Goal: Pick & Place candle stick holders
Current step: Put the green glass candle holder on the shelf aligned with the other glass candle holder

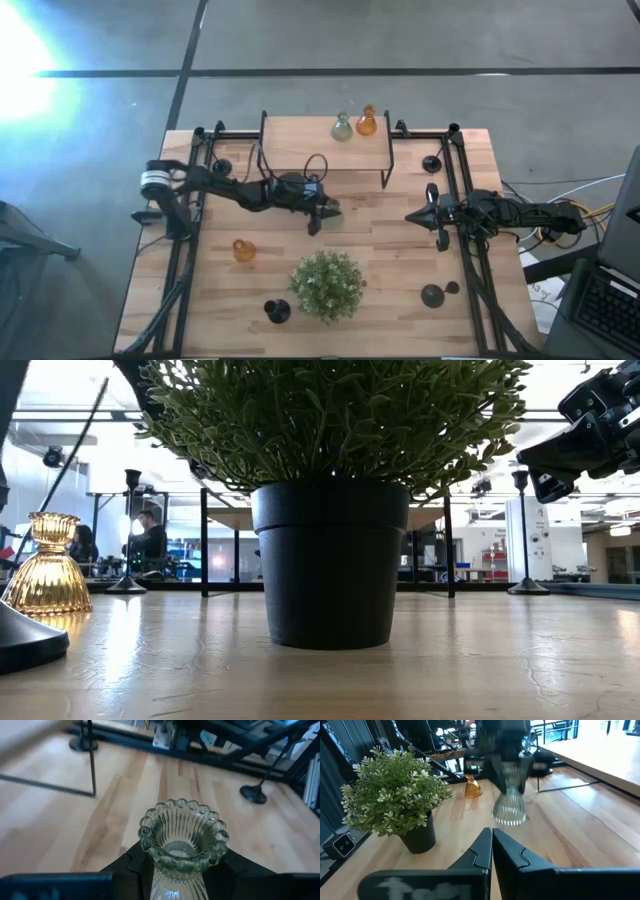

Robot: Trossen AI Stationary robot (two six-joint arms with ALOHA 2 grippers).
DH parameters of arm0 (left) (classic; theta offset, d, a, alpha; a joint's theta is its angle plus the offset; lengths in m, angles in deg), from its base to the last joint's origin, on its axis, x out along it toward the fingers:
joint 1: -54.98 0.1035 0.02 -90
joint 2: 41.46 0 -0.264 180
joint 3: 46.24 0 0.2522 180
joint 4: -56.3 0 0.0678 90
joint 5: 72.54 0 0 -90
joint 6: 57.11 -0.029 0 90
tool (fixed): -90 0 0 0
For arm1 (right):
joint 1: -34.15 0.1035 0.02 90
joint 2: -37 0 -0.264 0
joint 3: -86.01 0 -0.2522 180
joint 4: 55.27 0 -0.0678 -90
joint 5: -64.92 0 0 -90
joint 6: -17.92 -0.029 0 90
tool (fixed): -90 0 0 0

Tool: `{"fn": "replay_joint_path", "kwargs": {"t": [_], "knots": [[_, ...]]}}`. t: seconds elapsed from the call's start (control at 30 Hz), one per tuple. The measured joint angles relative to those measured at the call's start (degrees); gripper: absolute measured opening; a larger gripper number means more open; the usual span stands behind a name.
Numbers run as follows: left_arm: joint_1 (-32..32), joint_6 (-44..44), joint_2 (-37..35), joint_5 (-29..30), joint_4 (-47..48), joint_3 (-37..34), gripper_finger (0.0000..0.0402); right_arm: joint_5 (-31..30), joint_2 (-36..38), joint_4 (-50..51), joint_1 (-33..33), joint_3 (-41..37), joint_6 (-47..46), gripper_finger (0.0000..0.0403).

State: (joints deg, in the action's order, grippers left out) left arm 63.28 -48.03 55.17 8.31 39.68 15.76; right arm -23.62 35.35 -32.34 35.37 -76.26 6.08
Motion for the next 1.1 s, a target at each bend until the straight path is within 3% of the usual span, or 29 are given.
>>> {"fn": "replay_joint_path", "kwargs": {"t": [0.27, 0.43, 0.77, 1.1], "knots": [[1.5, -6.8, -13.0, 6.1, 24.1, 8.6, 0.013, -0.1, 0.0, -0.1, 0.0, 0.0, 0.0, 0.0008], [7.4, -8.8, -16.4, 7.9, 32.5, 13.3, 0.013, 0.0, 0.0, -0.1, 0.0, 0.0, 0.0, 0.0008], [23.3, -9.2, -15.0, 6.3, 31.2, 14.7, 0.013, 0.0, 0.0, 0.0, 0.0, 0.0, 0.0, 0.0008], [25.6, -14.5, -7.6, 3.7, 26.2, 15.9, 0.0132, 0.0, 0.0, 0.0, 0.0, 0.0, 0.0, 0.0008]]}}
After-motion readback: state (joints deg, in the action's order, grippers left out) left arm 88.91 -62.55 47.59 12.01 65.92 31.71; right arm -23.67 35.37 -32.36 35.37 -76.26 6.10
